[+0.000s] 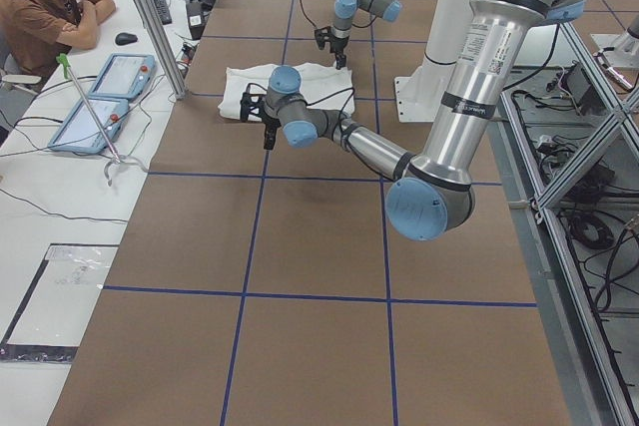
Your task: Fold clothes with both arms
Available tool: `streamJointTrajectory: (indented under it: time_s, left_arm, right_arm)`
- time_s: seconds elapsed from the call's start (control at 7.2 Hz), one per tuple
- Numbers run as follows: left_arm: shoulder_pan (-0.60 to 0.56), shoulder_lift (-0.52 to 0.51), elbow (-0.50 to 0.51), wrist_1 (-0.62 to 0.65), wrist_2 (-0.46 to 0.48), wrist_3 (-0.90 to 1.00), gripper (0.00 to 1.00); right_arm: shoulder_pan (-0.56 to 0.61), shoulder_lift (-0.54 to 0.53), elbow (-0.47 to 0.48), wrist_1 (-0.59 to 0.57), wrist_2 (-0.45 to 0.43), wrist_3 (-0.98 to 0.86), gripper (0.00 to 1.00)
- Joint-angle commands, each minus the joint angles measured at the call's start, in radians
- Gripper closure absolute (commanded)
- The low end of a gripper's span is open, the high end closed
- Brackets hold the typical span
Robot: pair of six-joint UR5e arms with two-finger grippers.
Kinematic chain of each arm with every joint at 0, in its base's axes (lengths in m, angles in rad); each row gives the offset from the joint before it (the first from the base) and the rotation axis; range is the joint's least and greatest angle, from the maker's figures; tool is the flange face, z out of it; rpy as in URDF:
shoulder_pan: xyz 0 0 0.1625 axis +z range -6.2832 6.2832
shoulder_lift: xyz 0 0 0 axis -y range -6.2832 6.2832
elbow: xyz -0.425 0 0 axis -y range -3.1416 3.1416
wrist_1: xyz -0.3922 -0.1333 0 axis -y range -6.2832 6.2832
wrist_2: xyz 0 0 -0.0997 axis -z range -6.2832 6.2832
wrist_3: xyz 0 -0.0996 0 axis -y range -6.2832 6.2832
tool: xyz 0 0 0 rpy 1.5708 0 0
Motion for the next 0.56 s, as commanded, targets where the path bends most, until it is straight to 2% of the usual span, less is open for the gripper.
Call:
streamJointTrajectory:
  time_s: [0.0, 0.14, 0.42]
  left_arm:
    - [0.0, -0.004, -0.005, 0.002, -0.002, -0.002, 0.0]
    - [0.002, -0.004, -0.002, 0.002, -0.002, -0.001, 0.0]
    - [0.0, -0.003, 0.001, 0.002, -0.002, 0.006, 0.0]
  right_arm:
    - [0.014, -0.08, 0.061, 0.001, -0.002, -0.026, 0.0]
    - [0.02, -0.071, 0.077, 0.001, -0.001, -0.026, 0.0]
    - [0.059, 0.018, 0.058, 0.001, -0.004, -0.019, 0.0]
